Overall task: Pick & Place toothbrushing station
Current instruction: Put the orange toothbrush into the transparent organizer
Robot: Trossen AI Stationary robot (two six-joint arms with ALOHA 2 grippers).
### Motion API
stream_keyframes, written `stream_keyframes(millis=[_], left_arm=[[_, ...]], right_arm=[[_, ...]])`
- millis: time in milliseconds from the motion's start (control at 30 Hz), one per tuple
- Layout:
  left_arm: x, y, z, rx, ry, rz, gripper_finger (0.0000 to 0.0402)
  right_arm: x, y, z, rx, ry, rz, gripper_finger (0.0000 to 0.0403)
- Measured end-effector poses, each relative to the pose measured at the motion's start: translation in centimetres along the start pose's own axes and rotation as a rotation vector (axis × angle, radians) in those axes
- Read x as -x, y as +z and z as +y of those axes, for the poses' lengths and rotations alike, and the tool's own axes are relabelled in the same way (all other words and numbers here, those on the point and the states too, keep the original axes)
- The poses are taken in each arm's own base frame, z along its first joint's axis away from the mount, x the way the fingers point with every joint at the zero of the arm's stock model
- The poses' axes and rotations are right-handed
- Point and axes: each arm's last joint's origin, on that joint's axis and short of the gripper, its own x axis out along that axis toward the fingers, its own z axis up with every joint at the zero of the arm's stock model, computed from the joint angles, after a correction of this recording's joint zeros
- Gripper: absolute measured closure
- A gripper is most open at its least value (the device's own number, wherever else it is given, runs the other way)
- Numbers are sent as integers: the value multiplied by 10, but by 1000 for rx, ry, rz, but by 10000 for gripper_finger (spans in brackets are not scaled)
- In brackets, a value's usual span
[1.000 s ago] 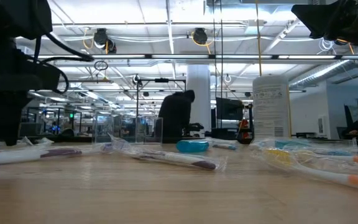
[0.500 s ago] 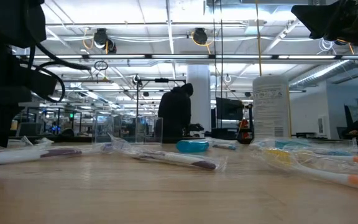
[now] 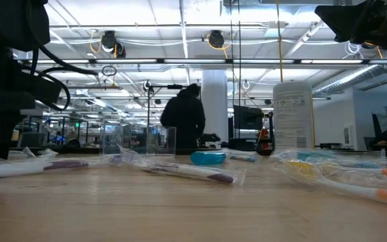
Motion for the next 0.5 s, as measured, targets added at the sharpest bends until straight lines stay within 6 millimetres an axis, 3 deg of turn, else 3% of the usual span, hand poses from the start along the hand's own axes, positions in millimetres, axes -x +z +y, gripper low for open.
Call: stream_keyframes(millis=[133, 367, 500], left_arm=[[2, 0, 1, -4, -15, 4, 301], [3, -1, 1, -54, -25, 27, 386], [4, 0, 0, -46, -25, 8, 382]], right_arm=[[0, 0, 0, 0, 0, 0, 399], [0, 0, 0, 0, 0, 0, 399], [0, 0, 0, 0, 0, 0, 399]])
